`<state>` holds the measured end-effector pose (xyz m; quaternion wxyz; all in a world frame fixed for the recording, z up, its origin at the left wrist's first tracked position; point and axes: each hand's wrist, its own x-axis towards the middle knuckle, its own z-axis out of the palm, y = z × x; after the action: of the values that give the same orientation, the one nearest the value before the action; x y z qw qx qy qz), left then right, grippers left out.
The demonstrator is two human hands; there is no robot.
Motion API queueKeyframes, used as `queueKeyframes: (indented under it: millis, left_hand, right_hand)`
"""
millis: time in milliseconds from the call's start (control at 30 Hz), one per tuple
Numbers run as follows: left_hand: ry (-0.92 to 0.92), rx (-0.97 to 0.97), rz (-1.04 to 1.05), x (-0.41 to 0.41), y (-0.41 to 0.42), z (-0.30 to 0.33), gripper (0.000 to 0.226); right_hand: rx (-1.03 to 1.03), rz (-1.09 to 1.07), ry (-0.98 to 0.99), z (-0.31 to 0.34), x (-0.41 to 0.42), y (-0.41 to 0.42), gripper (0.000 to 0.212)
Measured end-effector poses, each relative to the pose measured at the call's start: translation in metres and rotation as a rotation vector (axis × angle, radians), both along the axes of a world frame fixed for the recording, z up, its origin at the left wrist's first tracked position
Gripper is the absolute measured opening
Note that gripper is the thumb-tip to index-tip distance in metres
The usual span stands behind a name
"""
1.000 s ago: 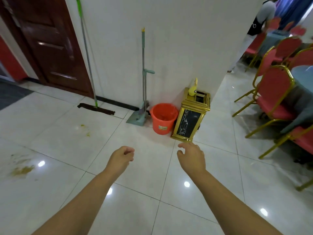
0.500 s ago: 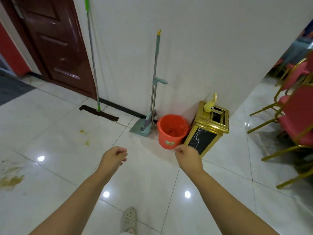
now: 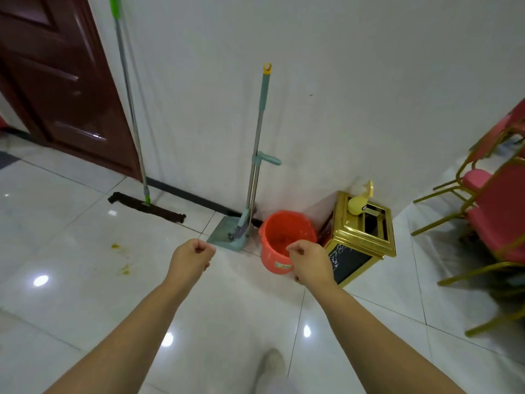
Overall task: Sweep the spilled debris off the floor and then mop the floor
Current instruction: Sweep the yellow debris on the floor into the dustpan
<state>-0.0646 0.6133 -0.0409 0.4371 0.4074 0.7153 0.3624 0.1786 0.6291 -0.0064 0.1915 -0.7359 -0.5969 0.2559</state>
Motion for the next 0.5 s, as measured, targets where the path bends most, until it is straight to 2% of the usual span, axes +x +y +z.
queueKeyframes:
  millis: [267,500]
  left_hand:
    - [-0.038,-0.014,0.069,0.006,0.098,-0.008,0.016]
    - [-0.072,0.002,0.167,0.026,0.221,-0.006,0.015]
  right_hand:
    - [0.02,0.063,0.023,-0.009,0.005,0.12,0.022]
    - [-0.014,0.153,0.019,-0.012,0.013,0.273,0.023]
